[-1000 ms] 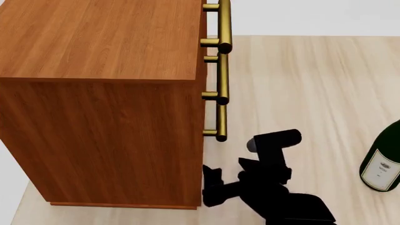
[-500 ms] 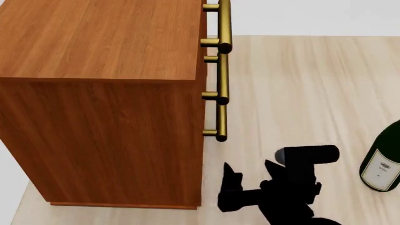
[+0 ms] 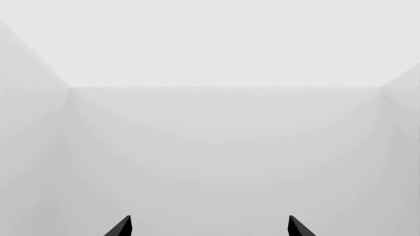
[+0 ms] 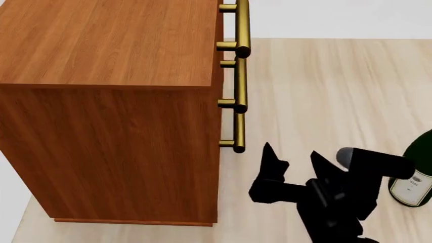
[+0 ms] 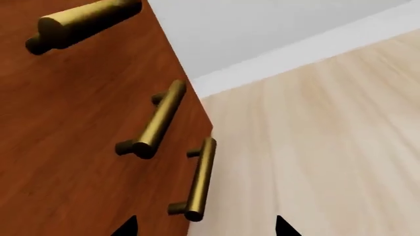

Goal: Close the bottom drawer of the cabinet and open the top drawer.

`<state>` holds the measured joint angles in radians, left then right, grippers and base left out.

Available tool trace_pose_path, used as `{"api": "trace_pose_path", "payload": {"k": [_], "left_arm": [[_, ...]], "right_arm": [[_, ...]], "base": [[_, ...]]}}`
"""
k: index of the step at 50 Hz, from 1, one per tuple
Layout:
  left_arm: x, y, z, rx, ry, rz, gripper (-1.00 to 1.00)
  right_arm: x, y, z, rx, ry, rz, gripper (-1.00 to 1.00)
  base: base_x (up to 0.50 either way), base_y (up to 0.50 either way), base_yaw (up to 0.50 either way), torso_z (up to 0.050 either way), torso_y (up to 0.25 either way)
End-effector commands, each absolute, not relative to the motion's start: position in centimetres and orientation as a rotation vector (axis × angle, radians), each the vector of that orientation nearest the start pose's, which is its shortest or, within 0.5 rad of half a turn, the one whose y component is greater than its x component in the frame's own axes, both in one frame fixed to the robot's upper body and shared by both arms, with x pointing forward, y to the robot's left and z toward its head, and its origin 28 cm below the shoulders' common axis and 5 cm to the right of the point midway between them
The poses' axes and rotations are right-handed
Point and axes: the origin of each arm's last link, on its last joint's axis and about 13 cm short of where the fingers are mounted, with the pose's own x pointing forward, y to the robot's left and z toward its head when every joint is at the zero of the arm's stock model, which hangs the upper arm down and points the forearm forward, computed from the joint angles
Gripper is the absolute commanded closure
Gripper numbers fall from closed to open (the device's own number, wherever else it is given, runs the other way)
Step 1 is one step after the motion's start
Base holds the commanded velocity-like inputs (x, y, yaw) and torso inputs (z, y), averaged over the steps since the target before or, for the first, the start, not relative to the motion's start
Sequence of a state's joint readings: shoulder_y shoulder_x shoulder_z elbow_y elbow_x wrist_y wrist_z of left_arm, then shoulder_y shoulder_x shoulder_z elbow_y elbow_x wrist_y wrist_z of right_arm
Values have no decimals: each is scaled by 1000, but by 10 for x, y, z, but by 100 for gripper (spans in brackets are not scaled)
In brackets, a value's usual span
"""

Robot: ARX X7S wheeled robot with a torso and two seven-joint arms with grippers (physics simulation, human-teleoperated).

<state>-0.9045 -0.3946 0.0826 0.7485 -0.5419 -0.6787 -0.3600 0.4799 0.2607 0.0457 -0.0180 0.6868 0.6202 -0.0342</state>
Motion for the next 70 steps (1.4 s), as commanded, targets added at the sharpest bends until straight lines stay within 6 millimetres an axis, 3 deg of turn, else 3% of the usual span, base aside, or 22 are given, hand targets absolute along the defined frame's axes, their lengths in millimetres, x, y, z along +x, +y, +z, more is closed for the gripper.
{"api": "trace_pose_path", "payload": {"k": [1, 41, 70], "left_arm": [[232, 222, 320, 15, -869, -84, -100], [230, 217, 323, 19, -874, -104, -100], [228, 221, 324, 19, -881, -92, -100]], "right_arm": [[291, -145, 133, 519, 28, 175, -100], [294, -126, 209, 867, -109, 156, -100], [325, -104, 230, 1029, -34, 224, -100]], "base": [[0, 0, 0, 0, 0], [0, 0, 0, 0, 0], [0, 0, 0, 0, 0]]}}
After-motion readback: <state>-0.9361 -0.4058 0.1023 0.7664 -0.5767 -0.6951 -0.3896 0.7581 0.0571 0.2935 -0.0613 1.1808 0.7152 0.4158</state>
